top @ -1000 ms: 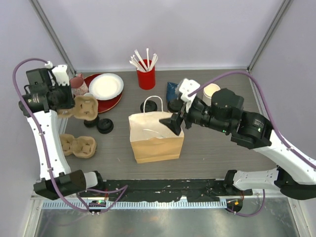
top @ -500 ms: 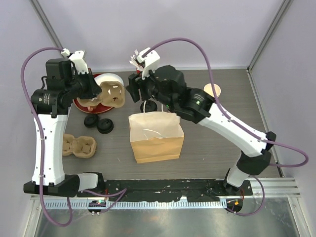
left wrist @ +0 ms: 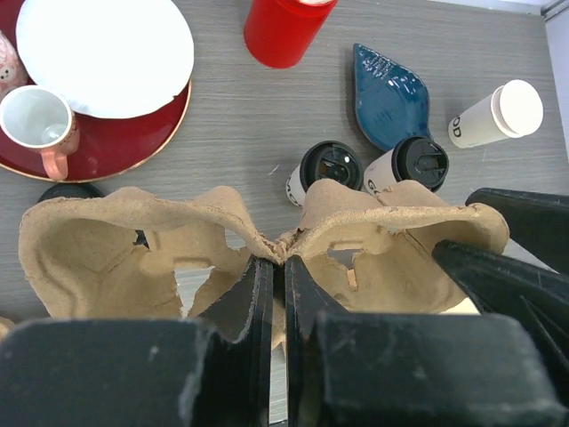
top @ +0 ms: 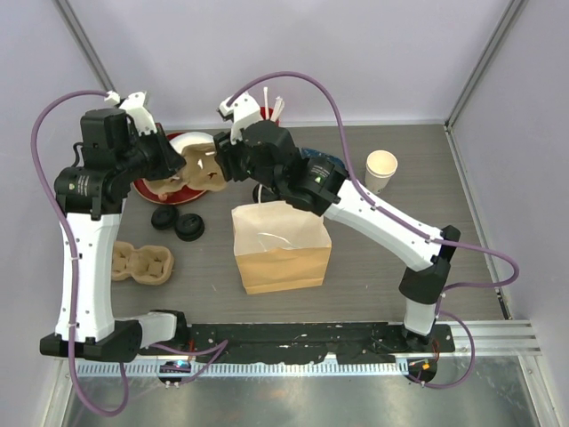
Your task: Pack the takeout coffee
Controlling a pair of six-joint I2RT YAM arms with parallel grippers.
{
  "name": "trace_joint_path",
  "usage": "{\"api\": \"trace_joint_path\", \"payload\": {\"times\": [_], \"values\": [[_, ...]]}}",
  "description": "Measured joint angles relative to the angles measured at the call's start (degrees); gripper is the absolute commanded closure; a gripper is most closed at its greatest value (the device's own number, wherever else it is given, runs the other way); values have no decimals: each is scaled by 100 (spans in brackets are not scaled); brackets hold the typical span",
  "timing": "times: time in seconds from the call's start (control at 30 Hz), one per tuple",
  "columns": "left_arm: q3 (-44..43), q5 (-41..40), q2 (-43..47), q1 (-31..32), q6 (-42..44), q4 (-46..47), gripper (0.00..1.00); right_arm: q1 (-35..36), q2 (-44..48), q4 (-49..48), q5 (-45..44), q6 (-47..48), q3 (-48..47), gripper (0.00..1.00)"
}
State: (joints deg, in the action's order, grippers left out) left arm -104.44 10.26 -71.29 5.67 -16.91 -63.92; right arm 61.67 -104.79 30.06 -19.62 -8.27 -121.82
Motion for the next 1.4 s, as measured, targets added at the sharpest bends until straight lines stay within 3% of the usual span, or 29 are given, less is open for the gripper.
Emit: {"api": "trace_joint_path", "payload": {"times": [0.27, 0.33, 0.4, 0.43, 0.53, 0.7, 0.73, 0.9, 1.1, 1.3, 1.4], "values": [[9, 164, 13, 0, -136, 50, 100, 0, -160, -7, -103, 66, -278, 97], [42, 199, 28, 0, -166, 70, 100, -4, -175, 0, -157, 90, -280, 99], [68, 245, 44, 0, -188, 83, 84, -28, -188, 22, -188, 92, -280, 99], [87, 271, 55, 0, -192, 103, 72, -39, -188, 35, -199, 92, -280, 99], [149, 299, 66, 0, -120, 151, 50, -48, -186, 24, -216, 92, -278, 99], [173, 9, 72, 0, 177, 153, 32, -44, -129, -101, -195, 92, -186, 99], [144, -59, 70, 0, 254, 131, 23, -44, -101, -118, -195, 92, -164, 99], [-398, -192, 57, 2, 682, -74, 0, -39, 151, -142, -216, 83, -42, 99], [-1397, -175, 170, 11, 1215, -262, 0, -39, 529, -70, -313, 61, -39, 99], [-1416, -667, 321, 22, 1572, -264, 1, -39, 1303, 380, -205, -96, 221, 99], [-1270, -909, 304, 20, 1681, -210, 10, -39, 1849, 680, -175, -181, 452, 99]]}}
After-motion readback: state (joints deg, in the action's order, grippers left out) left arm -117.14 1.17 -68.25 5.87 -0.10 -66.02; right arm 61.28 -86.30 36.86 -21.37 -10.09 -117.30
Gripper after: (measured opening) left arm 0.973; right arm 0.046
